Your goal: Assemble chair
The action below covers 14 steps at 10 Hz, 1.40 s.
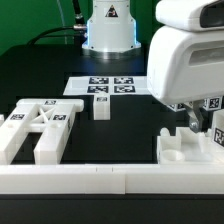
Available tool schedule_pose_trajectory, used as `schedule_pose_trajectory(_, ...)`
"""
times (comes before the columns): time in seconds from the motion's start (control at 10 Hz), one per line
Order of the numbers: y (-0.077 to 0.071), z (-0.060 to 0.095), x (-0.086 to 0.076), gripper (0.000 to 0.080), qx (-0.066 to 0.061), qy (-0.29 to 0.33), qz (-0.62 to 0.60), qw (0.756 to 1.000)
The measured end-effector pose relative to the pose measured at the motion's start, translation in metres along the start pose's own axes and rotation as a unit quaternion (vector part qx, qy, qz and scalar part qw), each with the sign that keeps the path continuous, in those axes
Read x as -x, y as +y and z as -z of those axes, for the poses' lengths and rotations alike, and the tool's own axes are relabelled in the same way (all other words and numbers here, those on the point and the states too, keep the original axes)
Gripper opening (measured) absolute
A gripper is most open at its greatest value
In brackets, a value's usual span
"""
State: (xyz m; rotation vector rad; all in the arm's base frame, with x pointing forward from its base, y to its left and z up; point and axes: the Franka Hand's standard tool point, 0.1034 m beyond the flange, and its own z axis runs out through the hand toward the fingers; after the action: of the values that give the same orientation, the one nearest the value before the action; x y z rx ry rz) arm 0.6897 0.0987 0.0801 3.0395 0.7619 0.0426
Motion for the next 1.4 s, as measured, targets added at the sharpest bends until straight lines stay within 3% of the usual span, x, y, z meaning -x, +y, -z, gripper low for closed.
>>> schedule_pose_trajectory(0.1, 0.0002, -0.0001, 0.0001, 0.0649, 0.0, 0.0, -0.003, 1.0)
schedule_pose_trajectory(0.4, 0.0003, 0.0002, 0.0, 0.0294, 0.0, 0.0, -0.02, 1.0)
schedule_pose_trajectory(0.8, 0.0007, 0.0002, 0.0001, 0.0294, -0.002, 0.001, -0.127, 0.992)
schedule_pose_trajectory(1.0, 0.0021, -0.0001, 0.0008, 0.0294, -0.003, 0.001, -0.224, 0.975)
schedule_pose_trajectory(1.4, 0.0032, -0.0007, 0.0006, 0.0294, -0.01, 0.003, -0.406, 0.914)
